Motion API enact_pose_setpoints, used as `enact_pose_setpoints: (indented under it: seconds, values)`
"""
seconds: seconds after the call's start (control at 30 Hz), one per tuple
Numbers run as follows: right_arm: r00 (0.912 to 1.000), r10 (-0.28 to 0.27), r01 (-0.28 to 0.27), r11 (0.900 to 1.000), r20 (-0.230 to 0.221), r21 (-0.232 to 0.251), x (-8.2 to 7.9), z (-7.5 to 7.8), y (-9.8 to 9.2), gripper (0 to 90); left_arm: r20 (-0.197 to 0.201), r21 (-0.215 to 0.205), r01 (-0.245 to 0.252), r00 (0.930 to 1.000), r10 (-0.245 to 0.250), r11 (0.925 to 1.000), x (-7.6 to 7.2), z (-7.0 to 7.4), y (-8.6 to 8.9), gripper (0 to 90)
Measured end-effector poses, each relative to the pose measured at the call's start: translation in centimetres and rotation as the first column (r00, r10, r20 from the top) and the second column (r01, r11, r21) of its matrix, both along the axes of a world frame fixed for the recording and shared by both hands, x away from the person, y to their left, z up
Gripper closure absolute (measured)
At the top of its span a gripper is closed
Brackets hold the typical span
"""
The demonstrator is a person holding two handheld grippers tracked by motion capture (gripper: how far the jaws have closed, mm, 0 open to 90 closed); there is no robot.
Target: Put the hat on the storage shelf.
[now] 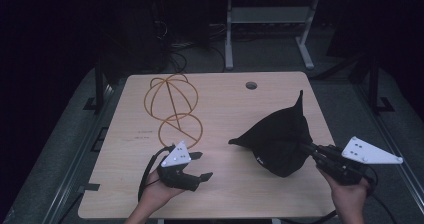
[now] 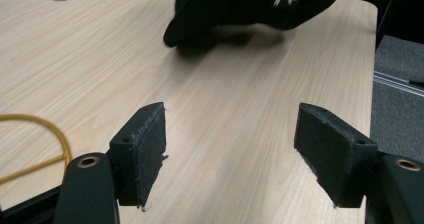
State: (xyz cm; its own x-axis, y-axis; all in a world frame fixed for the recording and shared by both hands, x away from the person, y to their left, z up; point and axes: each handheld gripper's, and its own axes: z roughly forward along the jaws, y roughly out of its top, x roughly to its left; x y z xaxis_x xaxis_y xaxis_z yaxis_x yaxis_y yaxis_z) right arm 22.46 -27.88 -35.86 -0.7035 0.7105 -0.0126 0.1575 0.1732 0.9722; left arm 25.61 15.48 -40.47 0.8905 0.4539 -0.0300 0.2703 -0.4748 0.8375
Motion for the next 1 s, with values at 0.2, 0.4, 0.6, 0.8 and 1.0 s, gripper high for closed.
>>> enact_pose_setpoints:
  seconds: [0.2, 0.4, 0.6, 0.8, 1.0]
  values:
    - [0.9998, 0.020, -0.020, 0.999, 0.007, -0.025, 0.7, 1.2, 0.4, 87.8, -0.014, -0.007, -0.008, 0.9999, 0.008, 0.9999, 0.1, -0.3, 0.4, 25.5]
    - [0.9989, 0.047, -0.047, 0.999, 0.000, -0.021, 1.5, 2.4, 0.8, 87.8, -0.010, 0.003, -0.021, 0.9997, 0.021, 0.9998, 0.1, -0.8, 0.6, 24.5]
    - [0.9980, 0.062, -0.062, 0.998, 0.008, -0.026, 1.9, 3.5, 1.2, 88.1, -0.017, 0.001, -0.030, 0.9994, 0.030, 0.9995, 0.2, -1.1, 0.8, 24.4]
    - [0.9971, 0.076, -0.075, 0.997, 0.012, -0.023, 2.6, 4.5, 1.5, 88.2, -0.008, -0.006, -0.029, 0.9995, 0.029, 0.9996, 0.2, -1.1, 0.9, 24.4]
    - [0.9962, 0.088, -0.088, 0.996, 0.001, -0.006, 3.2, 5.4, 1.8, 88.1, -0.008, -0.012, -0.031, 0.9995, 0.031, 0.9994, 0.4, -1.2, 1.0, 24.3]
